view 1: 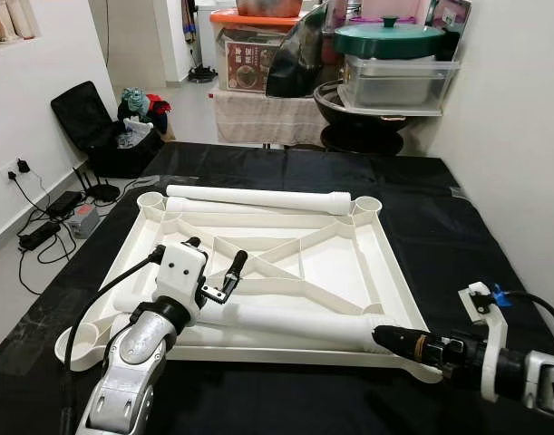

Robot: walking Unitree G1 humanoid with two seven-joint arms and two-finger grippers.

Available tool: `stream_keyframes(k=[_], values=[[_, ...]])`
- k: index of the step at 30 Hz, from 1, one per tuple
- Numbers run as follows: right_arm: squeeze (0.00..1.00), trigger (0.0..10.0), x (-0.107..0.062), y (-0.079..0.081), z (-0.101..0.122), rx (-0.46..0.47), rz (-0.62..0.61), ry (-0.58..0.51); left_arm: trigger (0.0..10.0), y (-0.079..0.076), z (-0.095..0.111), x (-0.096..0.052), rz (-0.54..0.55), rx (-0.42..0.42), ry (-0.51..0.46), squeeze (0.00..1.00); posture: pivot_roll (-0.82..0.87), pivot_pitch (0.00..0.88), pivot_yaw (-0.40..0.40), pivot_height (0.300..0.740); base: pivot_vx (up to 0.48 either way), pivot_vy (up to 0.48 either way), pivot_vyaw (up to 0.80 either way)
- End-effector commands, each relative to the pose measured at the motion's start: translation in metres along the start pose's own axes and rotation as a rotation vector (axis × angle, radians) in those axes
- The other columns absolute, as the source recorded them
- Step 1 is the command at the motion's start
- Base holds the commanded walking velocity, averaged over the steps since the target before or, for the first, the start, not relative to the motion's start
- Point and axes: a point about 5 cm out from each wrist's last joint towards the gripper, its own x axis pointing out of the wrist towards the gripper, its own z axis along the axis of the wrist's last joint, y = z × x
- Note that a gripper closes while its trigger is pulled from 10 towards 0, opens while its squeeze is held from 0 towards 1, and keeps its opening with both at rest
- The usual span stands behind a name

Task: Building children table

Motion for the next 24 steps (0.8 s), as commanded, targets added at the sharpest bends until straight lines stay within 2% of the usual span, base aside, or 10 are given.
stream_keyframes(k=[1, 5, 10, 12, 13, 14, 15, 17, 18, 24], values=[[0.0, 10.0, 0.006, 0.007, -0.004, 0.007, 0.039, 0.009, 10.0, 0.002, -0.002, 0.002, 0.005, 0.016, 0.006, 0.0, 0.03, 0.0, -0.072, 0.74, 0.0, 0.0, 0.0], [0.0, 10.0, 0.011, 0.009, -0.006, 0.016, 0.055, 0.012, 10.0, 0.002, -0.002, 0.002, 0.005, 0.016, 0.006, 0.0, 0.03, 0.0, -0.073, 0.74, 0.0, 0.0, 0.0], [0.0, 10.0, 0.033, 0.01, -0.014, 0.042, 0.086, 0.008, 10.0, 0.001, -0.003, 0.003, 0.007, 0.019, 0.004, 0.0, 0.04, 0.0, -0.08, 0.74, 0.0, 0.0, 0.0], [0.0, 10.0, 0.033, 0.01, -0.014, 0.042, 0.086, 0.008, 10.0, 0.001, -0.003, 0.003, 0.007, 0.019, 0.004, 0.0, 0.04, 0.0, -0.08, 0.74, 0.0, 0.0, 0.0], [0.0, 9.5, 0.036, 0.009, -0.013, 0.047, 0.084, -0.006, 10.0, 0.002, -0.003, 0.003, 0.009, 0.02, 0.004, 0.0, 0.05, 0.0, -0.083, 0.74, 0.0, 0.0, 0.0], [0.0, 5.5, 0.04, 0.006, -0.011, 0.054, 0.071, -0.031, 10.0, 0.001, -0.004, 0.003, 0.01, 0.02, 0.005, 0.0, 0.05, 0.0, -0.083, 0.74, 0.0, 0.0, 0.0], [0.0, 3.5, 0.043, 0.003, -0.01, 0.063, 0.052, -0.056, 10.0, 0.001, -0.005, 0.003, 0.009, 0.019, 0.005, 0.0, 0.05, 0.0, -0.083, 0.74, 0.0, 0.0, 0.0], [0.0, 3.5, 0.045, 0.0, -0.01, 0.069, 0.039, -0.07, 10.0, 0.0, -0.005, 0.003, 0.008, 0.019, 0.006, 0.0, 0.05, 0.0, -0.083, 0.74, 0.0, 0.0, 0.0], [0.0, 0.0, 0.048, -0.002, -0.009, 0.082, 0.022, -0.095, 10.0, -0.001, -0.006, 0.003, 0.007, 0.019, 0.006, 0.0, 0.05, 0.0, -0.083, 0.74, 0.0, 0.0, 0.0], [0.0, 0.0, 0.054, -0.003, -0.01, 0.118, 0.019, -0.149, 10.0, -0.001, -0.007, 0.003, 0.005, 0.023, 0.009, 0.0, 0.05, 0.0, -0.082, 0.74, 0.0, 0.0, 0.0]])
